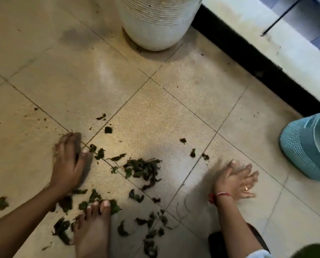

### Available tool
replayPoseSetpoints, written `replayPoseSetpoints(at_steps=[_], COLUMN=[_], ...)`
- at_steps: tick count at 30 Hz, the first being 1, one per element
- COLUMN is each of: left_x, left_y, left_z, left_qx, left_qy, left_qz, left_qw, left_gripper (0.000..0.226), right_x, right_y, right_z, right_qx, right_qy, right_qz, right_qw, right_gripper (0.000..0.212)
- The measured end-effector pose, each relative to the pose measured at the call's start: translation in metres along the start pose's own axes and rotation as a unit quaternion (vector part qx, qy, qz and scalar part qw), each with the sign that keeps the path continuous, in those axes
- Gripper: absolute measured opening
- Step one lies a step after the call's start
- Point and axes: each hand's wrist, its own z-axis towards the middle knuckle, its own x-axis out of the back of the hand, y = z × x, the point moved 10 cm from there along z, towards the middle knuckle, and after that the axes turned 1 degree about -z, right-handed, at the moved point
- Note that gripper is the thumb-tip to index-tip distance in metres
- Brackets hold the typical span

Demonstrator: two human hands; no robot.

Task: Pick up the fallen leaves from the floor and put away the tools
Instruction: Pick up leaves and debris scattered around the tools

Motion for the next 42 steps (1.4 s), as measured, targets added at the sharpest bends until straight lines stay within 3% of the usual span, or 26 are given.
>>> replayPoseSetpoints(at_steps=[2,4,8,11,15,17,18,19,20,23,25,26,28,31,35,37,40,42], left_x=[-0.005,-0.006,0.003,0.006,-0.010,-0.021,-0.027,-0.030,-0.033,-0.034,-0.026,-0.020,0.002,0.043,0.066,0.064,0.053,0.050], left_y=[0.014,0.027,0.035,0.025,0.031,0.041,0.046,0.050,0.052,0.052,0.052,0.050,0.037,-0.009,-0.054,-0.071,-0.091,-0.097], left_z=[0.009,0.016,0.027,0.043,0.070,0.077,0.078,0.077,0.073,0.054,0.036,0.027,0.015,-0.005,-0.056,-0.083,-0.113,-0.124], left_qx=[-0.017,-0.033,-0.043,-0.015,-0.042,-0.077,-0.091,-0.106,-0.120,-0.154,-0.188,-0.199,-0.177,-0.061,0.032,0.058,0.096,0.101], left_qy=[-0.001,0.004,0.019,0.008,-0.076,-0.121,-0.142,-0.156,-0.170,-0.199,-0.209,-0.203,-0.152,-0.020,0.085,0.095,0.062,0.043], left_qz=[-0.031,-0.062,-0.090,-0.054,0.048,0.095,0.108,0.116,0.120,0.114,0.087,0.061,-0.008,-0.087,-0.080,-0.037,0.021,0.065], left_qw=[0.999,0.998,0.995,0.998,0.995,0.985,0.980,0.975,0.971,0.961,0.956,0.957,0.972,0.994,0.993,0.993,0.993,0.992], left_gripper=[0.066,0.066,0.067,0.074,0.082,0.087,0.089,0.093,0.097,0.095,0.087,0.082,0.072,0.055,0.057,0.069,0.083,0.082], right_x=[-0.016,-0.033,-0.063,-0.089,-0.114,-0.115,-0.108,-0.102,-0.096,-0.080,-0.075,-0.075,-0.084,-0.102,-0.115,-0.110,-0.092,-0.085], right_y=[0.002,-0.025,-0.105,-0.159,-0.191,-0.197,-0.201,-0.207,-0.215,-0.225,-0.214,-0.209,-0.199,-0.186,-0.172,-0.172,-0.153,-0.128], right_z=[-0.009,-0.026,-0.070,-0.121,-0.211,-0.252,-0.264,-0.266,-0.255,-0.175,-0.128,-0.118,-0.126,-0.194,-0.285,-0.295,-0.267,-0.253], right_qx=[-0.014,0.080,0.309,0.478,0.656,0.721,0.748,0.758,0.737,0.536,0.428,0.412,0.447,0.556,0.624,0.615,0.567,0.553], right_qy=[-0.047,-0.093,-0.157,-0.225,-0.326,-0.333,-0.307,-0.273,-0.247,-0.205,-0.191,-0.198,-0.229,-0.279,-0.362,-0.361,-0.294,-0.269], right_qz=[0.023,0.025,0.016,-0.004,-0.068,-0.067,-0.047,-0.020,0.007,0.072,0.060,0.037,-0.011,-0.061,-0.057,-0.022,-0.016,-0.053], right_qw=[0.999,0.992,0.938,0.849,0.677,0.604,0.586,0.592,0.629,0.816,0.881,0.889,0.865,0.781,0.690,0.701,0.769,0.787], right_gripper=[0.081,0.099,0.085,0.076,0.069,0.062,0.058,0.056,0.055,0.059,0.065,0.069,0.075,0.075,0.080,0.083,0.088,0.089])
